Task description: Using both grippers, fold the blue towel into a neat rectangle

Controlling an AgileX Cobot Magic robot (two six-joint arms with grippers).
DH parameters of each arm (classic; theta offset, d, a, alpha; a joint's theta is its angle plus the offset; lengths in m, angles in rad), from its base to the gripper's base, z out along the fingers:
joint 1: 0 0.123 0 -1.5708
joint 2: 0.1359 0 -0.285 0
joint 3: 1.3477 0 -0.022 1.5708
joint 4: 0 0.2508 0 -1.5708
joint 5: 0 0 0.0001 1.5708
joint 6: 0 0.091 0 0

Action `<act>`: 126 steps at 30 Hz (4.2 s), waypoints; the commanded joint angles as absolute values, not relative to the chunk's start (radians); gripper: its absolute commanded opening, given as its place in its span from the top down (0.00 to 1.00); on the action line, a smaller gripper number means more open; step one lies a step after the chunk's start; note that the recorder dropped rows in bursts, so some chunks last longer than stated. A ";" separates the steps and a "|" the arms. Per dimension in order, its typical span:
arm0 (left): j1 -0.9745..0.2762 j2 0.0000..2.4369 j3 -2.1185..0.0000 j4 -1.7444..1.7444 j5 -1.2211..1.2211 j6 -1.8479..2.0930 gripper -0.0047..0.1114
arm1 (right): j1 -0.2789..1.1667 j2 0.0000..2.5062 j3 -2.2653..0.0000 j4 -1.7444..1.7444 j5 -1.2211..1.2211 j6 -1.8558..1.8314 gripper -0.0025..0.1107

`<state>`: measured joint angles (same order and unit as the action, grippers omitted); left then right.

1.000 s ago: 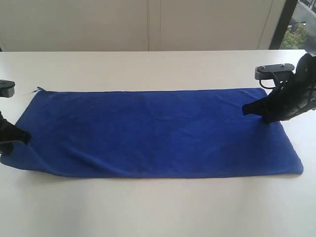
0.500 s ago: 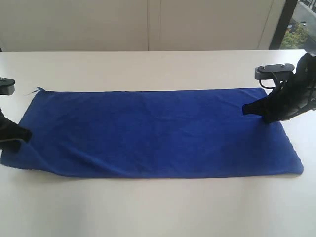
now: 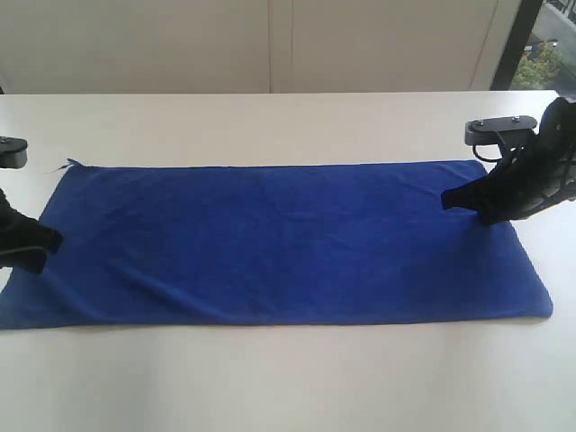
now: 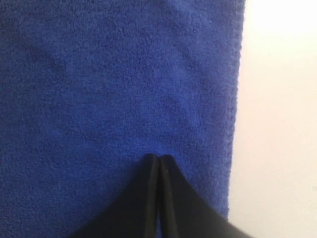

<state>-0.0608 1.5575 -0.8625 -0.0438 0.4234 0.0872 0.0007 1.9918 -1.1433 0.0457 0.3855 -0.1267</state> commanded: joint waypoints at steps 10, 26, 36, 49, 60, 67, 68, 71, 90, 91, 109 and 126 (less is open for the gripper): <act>-0.066 1.675 -0.857 -0.027 0.476 0.113 0.96 | -0.007 1.994 -1.144 0.050 0.388 -0.135 0.98; -0.066 1.734 -0.857 0.071 0.530 0.113 0.96 | -0.007 1.994 -1.144 0.049 0.388 -0.137 0.98; -0.066 1.732 -0.865 0.140 0.487 0.109 0.96 | -0.007 1.990 -1.144 0.049 0.377 -0.180 0.98; -0.066 1.579 -0.870 0.025 0.430 0.109 0.96 | -0.009 1.848 -1.121 0.049 0.530 -0.155 0.98; -0.066 1.577 -0.868 -0.048 0.362 0.109 0.96 | -0.009 1.846 -0.988 0.049 0.582 -0.154 0.98; -0.066 1.577 -0.868 -0.052 0.342 0.108 0.96 | -0.009 1.846 -0.926 0.049 0.561 -0.143 0.98; -0.066 1.577 -0.868 -0.052 0.342 0.108 0.96 | -0.009 1.846 -0.917 0.049 0.550 -0.132 0.98; -0.066 1.577 -0.868 -0.052 0.342 0.108 0.96 | -0.009 1.846 -0.916 0.049 0.555 -0.128 0.98; -0.066 1.577 -0.868 -0.052 0.342 0.108 0.96 | -0.009 1.829 -0.916 -0.079 0.535 0.000 0.98; -0.066 1.577 -0.868 -0.052 0.342 0.108 0.96 | -0.009 1.829 -0.916 -0.079 0.526 0.000 0.98; -0.057 1.499 -0.868 -0.052 0.187 0.057 0.96 | 0.029 1.706 -0.917 0.000 0.375 -0.016 0.98; -0.035 0.870 -0.578 -0.052 0.224 0.000 0.96 | 0.031 1.396 -0.813 0.000 0.381 -0.022 0.98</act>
